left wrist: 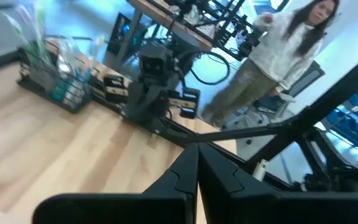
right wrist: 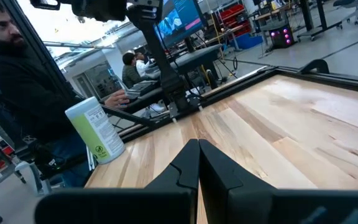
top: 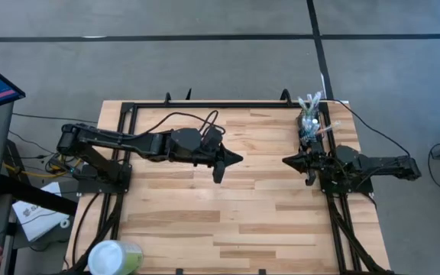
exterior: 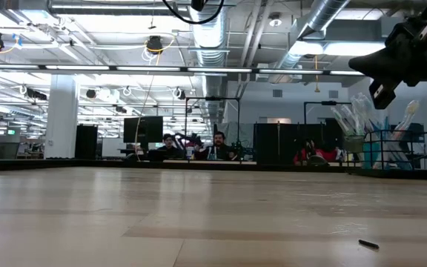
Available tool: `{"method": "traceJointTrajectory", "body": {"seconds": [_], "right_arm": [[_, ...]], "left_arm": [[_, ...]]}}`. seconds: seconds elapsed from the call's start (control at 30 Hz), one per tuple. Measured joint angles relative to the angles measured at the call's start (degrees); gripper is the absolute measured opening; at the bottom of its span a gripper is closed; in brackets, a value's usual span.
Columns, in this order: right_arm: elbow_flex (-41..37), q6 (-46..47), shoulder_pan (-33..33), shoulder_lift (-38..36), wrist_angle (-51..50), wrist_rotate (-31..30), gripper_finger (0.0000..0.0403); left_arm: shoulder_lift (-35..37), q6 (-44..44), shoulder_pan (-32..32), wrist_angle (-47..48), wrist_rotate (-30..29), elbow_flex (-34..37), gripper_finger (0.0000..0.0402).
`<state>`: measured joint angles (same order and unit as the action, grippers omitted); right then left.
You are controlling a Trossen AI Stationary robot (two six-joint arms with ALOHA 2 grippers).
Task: Pick & Place toothbrushing station
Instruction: Return to Home Position
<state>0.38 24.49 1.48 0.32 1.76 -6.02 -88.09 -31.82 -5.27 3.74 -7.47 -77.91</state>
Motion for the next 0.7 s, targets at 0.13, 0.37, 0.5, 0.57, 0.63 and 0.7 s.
{"method": "traceJointTrajectory", "body": {"seconds": [0.13, 0.37, 0.5, 0.57, 0.63, 0.7], "right_arm": [[0.00, 0.00, 0.00, 0.00, 0.00, 0.00, 0.0000], [-0.02, 0.00, 0.00, 0.02, 0.01, 0.00, 0.0000], [-0.02, 0.00, 0.00, 0.02, 0.02, 0.00, 0.0000], [-0.02, 0.00, 0.00, 0.02, 0.02, 0.00, 0.0000], [-0.02, 0.00, 0.00, 0.02, 0.00, 0.00, 0.0000], [-0.02, 0.00, -0.01, 0.02, 0.02, 0.00, 0.0000]], "left_arm": [[0.02, 3.35, 0.85, -0.03, 0.05, 0.00, 0.0000], [6.08, 6.15, 1.42, -0.49, 1.55, 4.68, 0.0000], [14.31, 6.33, 2.03, -1.73, 0.11, 13.44, 0.0000], [19.04, 6.29, 2.59, -3.09, -0.70, 18.42, 0.0000], [23.33, 6.10, 2.96, -5.15, -2.07, 23.16, 0.0000], [27.47, 6.03, 3.45, -6.07, -2.31, 27.84, 0.0000]]}}
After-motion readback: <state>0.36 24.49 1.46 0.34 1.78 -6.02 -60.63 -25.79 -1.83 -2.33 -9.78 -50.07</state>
